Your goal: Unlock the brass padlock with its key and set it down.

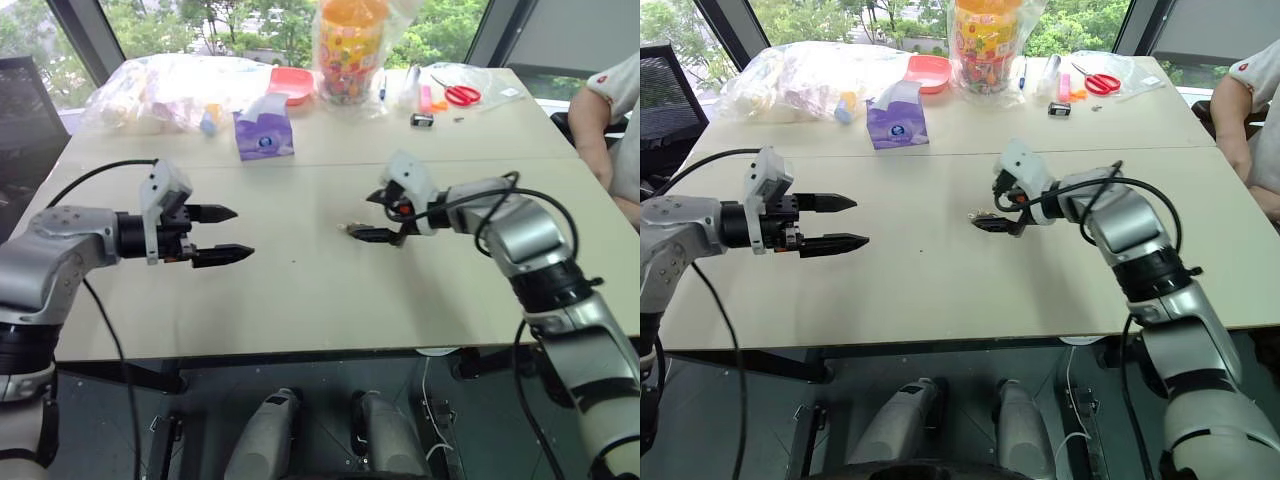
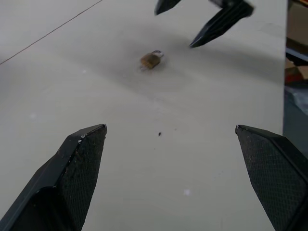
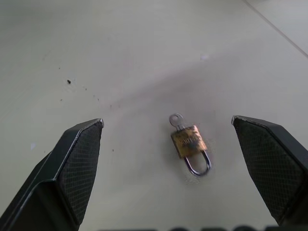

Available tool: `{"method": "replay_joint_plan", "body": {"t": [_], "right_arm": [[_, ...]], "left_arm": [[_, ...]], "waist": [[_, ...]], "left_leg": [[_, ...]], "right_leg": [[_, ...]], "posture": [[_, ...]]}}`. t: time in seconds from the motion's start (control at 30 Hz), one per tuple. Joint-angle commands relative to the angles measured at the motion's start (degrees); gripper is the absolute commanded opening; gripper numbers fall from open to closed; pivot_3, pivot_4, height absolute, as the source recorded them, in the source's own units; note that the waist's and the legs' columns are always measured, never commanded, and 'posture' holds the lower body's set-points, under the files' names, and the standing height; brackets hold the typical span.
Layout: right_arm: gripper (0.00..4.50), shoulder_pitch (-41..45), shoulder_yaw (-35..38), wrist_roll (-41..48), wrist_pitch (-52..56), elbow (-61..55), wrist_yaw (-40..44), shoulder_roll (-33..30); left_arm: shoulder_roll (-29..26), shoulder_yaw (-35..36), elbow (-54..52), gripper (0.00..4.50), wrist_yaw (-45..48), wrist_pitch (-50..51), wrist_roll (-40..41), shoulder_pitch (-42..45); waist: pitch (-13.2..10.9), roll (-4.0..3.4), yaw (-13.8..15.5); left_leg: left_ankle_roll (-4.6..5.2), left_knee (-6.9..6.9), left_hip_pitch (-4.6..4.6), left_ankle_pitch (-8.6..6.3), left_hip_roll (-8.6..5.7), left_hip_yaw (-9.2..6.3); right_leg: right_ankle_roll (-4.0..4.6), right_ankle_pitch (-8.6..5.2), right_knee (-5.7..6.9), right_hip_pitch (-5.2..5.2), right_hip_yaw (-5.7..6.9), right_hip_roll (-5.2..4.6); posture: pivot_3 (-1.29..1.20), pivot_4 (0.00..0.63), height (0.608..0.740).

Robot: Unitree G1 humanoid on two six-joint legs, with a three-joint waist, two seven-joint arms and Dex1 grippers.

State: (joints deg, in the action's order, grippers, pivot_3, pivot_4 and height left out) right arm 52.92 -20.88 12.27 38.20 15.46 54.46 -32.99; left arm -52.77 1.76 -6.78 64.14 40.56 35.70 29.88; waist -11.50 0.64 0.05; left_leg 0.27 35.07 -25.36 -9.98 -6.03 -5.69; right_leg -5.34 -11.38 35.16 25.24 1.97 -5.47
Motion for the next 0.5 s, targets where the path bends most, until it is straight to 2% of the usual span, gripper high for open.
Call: {"method": "replay_joint_plan", "body": {"t": [0.03, 0.4, 0.5], "right_arm": [[4.50, 4.1, -1.1, -3.6, -5.5, 8.4, 1.9, 2.9], [4.50, 12.7, -2.2, -13.5, -21.3, 37.4, 4.4, 11.2], [3.55, 13.6, -1.6, -14.7, -23.3, 42.2, 4.9, 13.2]], "left_arm": [[1.3, 0.4, -0.6, 4.49, -0.1, -0.7, -0.2, 0.8], [4.5, 3.5, -6.2, 4.49, -5.6, 1.8, 1.3, -3.9], [4.8, 4.1, -7.0, 4.50, -6.3, 2.0, 1.4, -4.6]], "waist": [[0.0, 0.00, -0.2], [0.0, 0.00, -1.3], [0.0, 0.00, -1.3]], "left_leg": [[0.00, 0.00, 0.01, 0.00, 0.00, 0.00], [-0.13, 0.01, 0.09, 0.09, 0.02, 0.02], [-0.17, 0.00, 0.15, 0.11, 0.03, 0.02]], "right_leg": [[-0.01, 0.00, 0.02, 0.00, 0.00, 0.02], [0.00, 0.02, 0.34, 0.10, -0.17, 0.17], [0.01, 0.02, 0.39, 0.08, -0.21, 0.22]], "posture": [[0.00, 0.150, 0.740], [0.00, 0.150, 0.740], [0.00, 0.150, 0.740]]}}
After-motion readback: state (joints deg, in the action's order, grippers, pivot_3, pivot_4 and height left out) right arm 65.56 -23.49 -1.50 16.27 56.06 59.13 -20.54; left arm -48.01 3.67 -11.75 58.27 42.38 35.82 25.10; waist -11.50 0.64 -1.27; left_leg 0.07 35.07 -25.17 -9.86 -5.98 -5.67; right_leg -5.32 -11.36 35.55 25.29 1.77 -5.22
